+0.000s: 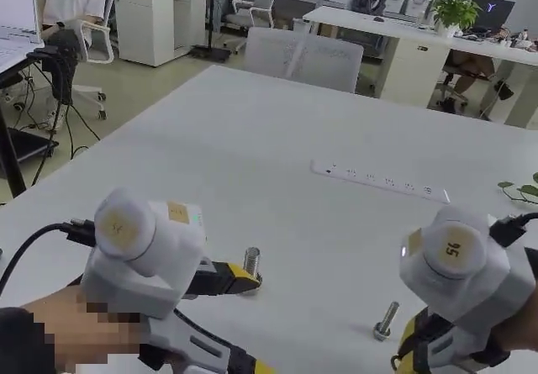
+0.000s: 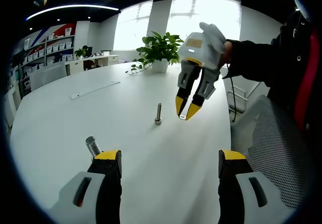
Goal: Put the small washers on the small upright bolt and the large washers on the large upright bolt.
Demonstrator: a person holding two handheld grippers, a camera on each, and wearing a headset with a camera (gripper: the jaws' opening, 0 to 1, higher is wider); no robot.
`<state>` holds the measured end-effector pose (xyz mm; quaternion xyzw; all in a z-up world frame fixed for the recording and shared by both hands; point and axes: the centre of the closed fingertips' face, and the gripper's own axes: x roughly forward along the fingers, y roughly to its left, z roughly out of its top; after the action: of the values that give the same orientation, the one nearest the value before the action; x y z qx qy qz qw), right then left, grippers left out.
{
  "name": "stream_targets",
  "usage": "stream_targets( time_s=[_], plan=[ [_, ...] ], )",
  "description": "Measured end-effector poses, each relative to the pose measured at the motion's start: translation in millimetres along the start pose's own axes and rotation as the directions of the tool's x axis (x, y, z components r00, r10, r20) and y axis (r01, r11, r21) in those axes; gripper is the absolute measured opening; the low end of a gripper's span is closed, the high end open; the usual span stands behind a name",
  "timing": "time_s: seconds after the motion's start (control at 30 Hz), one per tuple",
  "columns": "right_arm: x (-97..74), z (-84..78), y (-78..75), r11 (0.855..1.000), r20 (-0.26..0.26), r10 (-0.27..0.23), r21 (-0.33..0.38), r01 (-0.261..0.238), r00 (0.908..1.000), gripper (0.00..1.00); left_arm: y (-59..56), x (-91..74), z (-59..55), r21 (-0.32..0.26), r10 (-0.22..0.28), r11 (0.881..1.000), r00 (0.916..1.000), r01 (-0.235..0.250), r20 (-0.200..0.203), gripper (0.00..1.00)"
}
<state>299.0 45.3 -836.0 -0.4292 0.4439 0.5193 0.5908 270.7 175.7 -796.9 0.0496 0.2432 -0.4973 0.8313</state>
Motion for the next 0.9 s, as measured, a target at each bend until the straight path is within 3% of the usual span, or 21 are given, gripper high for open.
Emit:
stream_targets(
  time_s=[0.33, 0.9],
  plan=[
    [-15.5, -19.0, -17.8, 0.999, -0.018, -0.036, 0.035, 0.036, 0.9992, 0.13, -0.8, 2.0, -0.4, -0.001, -0.003, 1.0, 1.0, 0.003, -0.003, 0.79],
    [-33.5, -0.6, -44.8, 0.997, 0.0, -0.083, 0.0, 0.083, 0.9965, 0.13, 0.2, 1.9, -1.6, -0.007, 0.002, 1.0, 1.0, -0.002, -0.005, 0.78]
  ],
)
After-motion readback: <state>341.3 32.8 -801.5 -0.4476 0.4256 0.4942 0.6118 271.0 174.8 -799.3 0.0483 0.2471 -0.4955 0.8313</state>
